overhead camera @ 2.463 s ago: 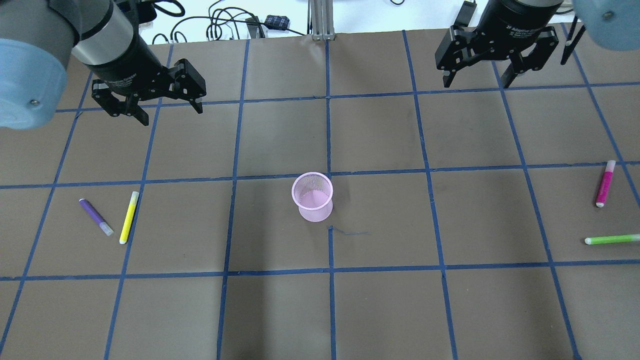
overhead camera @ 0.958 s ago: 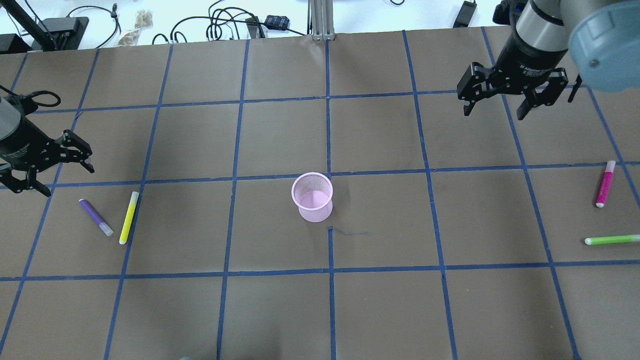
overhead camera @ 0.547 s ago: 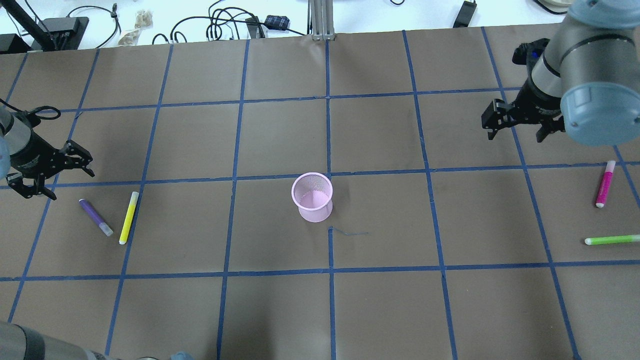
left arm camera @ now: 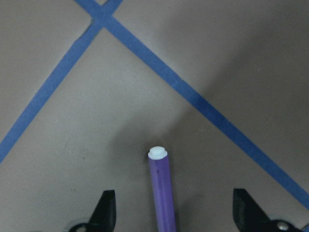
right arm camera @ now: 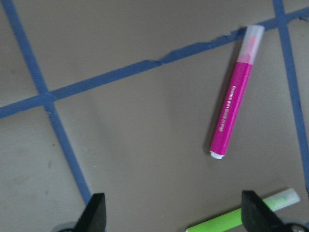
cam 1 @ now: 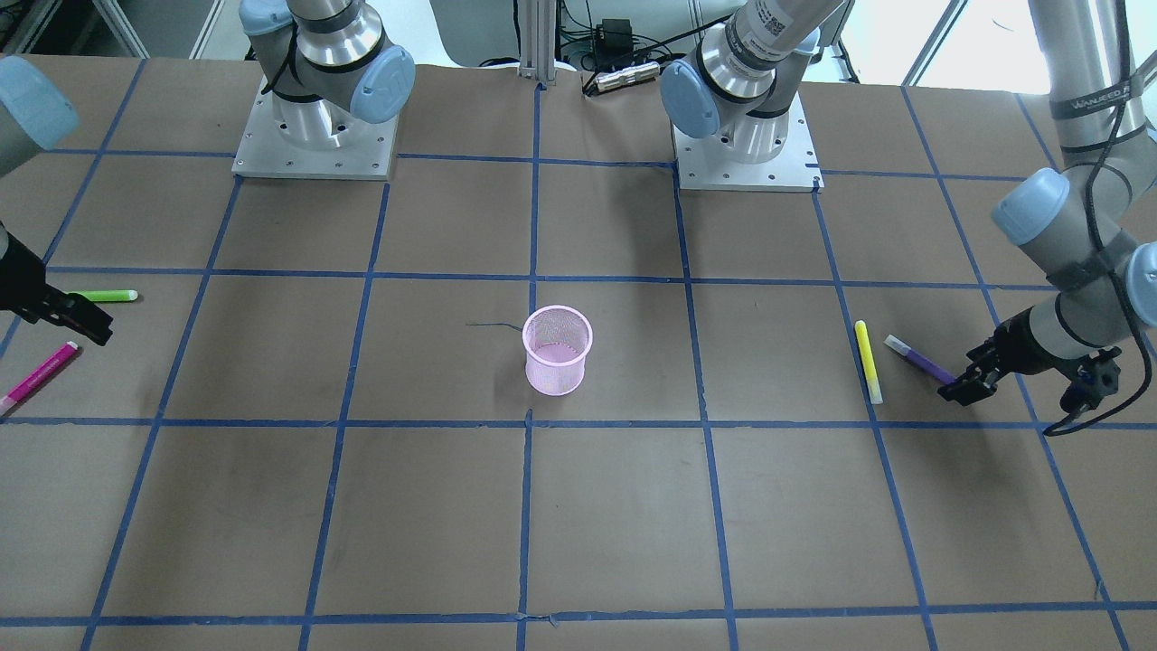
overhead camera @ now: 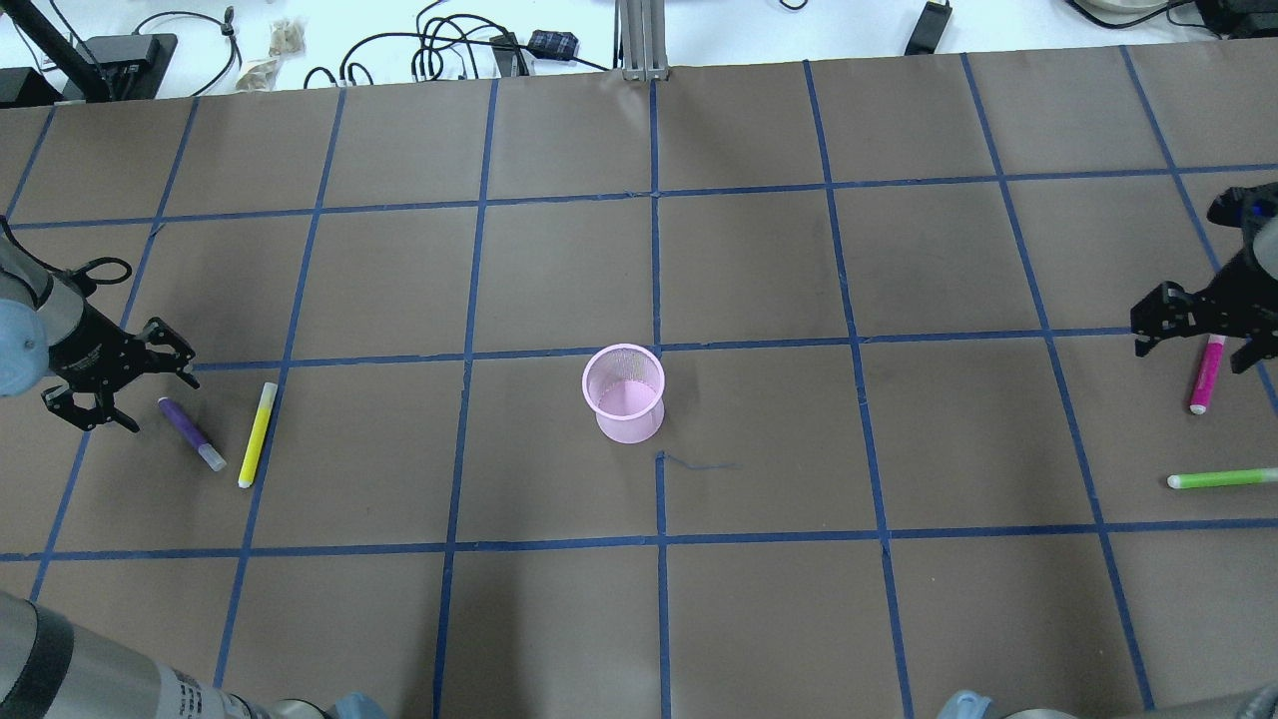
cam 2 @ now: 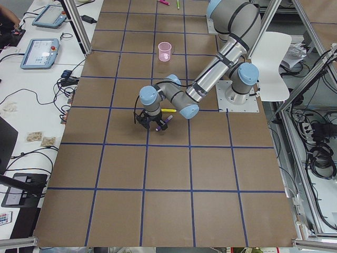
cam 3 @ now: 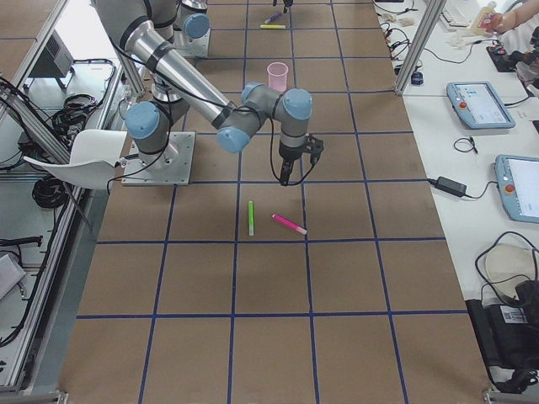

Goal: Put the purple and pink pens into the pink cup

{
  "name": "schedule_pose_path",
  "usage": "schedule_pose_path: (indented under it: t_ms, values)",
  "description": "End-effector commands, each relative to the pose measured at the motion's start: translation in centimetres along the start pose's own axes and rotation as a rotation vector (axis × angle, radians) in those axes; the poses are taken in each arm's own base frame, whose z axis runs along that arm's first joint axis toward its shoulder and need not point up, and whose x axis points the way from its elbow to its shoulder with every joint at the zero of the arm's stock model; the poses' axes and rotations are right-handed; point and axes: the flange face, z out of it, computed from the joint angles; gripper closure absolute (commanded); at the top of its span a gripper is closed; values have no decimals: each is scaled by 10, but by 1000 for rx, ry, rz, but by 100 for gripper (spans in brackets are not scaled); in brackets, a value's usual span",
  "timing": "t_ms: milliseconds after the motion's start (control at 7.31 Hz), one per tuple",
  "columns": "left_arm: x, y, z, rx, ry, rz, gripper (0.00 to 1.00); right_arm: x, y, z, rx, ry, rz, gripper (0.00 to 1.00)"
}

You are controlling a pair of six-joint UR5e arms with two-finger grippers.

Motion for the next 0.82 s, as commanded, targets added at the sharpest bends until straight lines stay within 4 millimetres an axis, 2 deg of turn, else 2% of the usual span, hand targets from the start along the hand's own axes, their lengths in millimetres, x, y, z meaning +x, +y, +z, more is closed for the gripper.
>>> schedule_pose_path:
  t_ms: [0,137,274,411,547,684]
  values:
    - [-7,-5,14,23,13,-24,22,43,-14,49,26,6,-22,0]
    - [-7,-5,15,20,14,-25,31,46,-22,65,40,19,-35,4]
    - [-8,-6,14,25,16,-30,50,46,-21,69,34,25,-43,13]
    - [-8,-6,13,26,17,-36,78,45,-18,73,26,25,-45,28]
    - [-8,-6,12,29,20,-39,85,45,-18,72,26,25,-45,33]
    - [-8,-6,10,31,25,-39,97,44,-18,73,25,23,-47,46]
